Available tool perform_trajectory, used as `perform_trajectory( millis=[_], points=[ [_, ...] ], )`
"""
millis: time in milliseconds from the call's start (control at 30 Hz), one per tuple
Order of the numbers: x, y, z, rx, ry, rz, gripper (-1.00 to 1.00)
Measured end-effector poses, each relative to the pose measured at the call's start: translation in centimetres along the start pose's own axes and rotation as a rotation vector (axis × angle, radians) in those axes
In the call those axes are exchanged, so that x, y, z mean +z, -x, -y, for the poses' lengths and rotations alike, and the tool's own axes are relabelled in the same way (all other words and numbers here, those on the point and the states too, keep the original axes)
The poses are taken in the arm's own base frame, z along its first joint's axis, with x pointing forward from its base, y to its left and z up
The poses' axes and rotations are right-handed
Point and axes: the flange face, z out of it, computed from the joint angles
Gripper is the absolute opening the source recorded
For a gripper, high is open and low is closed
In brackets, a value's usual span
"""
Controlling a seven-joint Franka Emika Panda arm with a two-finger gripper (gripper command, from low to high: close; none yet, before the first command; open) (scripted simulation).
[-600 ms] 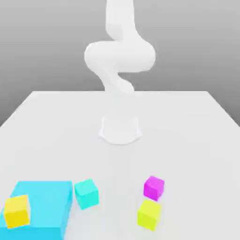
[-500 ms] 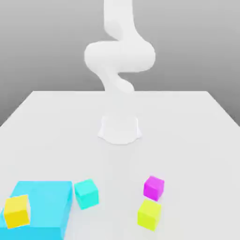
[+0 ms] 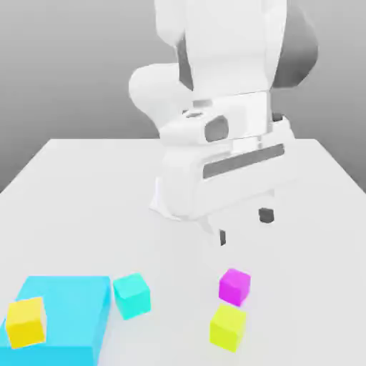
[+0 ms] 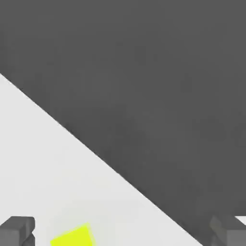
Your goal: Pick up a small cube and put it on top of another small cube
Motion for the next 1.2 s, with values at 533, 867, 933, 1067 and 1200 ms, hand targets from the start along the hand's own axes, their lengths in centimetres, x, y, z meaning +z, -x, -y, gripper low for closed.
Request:
perform_trajectory(
  millis=[533, 867, 933, 1067, 1200],
  points=[
    [17.2, 6.6, -1.2, -0.259, 0.076, 0.189, -1.0],
    [10.7, 5.6, -1.8, -0.274, 0.084, 0.185, -1.0],
    [9.2, 5.6, -3.6, -0.296, 0.096, 0.18, -1.0],
    [6.5, 6.0, -8.0, -0.32, 0.113, 0.174, -1.0],
    [4.5, 7.3, -11.4, -0.361, 0.114, 0.176, -1.0]
  ],
)
